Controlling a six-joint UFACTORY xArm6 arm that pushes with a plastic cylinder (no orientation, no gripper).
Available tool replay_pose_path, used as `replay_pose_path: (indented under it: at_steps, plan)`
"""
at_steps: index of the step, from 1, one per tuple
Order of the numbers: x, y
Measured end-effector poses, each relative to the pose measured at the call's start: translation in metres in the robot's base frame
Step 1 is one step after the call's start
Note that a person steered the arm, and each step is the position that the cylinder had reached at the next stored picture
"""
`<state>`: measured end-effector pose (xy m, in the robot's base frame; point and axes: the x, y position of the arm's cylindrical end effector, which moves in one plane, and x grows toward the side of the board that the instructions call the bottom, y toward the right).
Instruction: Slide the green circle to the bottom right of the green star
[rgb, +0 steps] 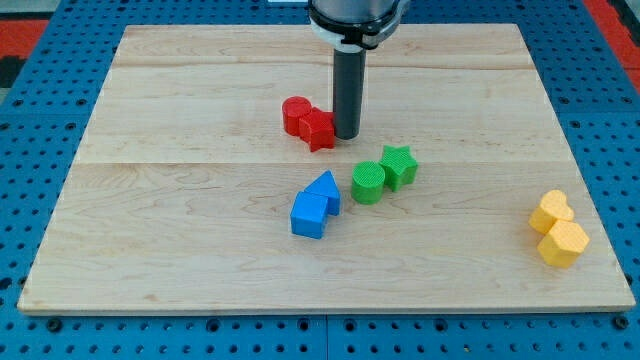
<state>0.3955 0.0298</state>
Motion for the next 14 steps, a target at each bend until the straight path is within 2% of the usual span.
replay_pose_path:
  at_steps: [1, 4, 6, 8, 9, 10, 12, 14]
  plan:
    - [0.002, 0.04]
    - [0.044, -0.024]
    - [0.08, -0.012]
    - [0.086, 0.048]
    - [0.098, 0.047]
    - [0.132, 0.043]
    - [0.138, 0.107]
    - [0.133, 0.106]
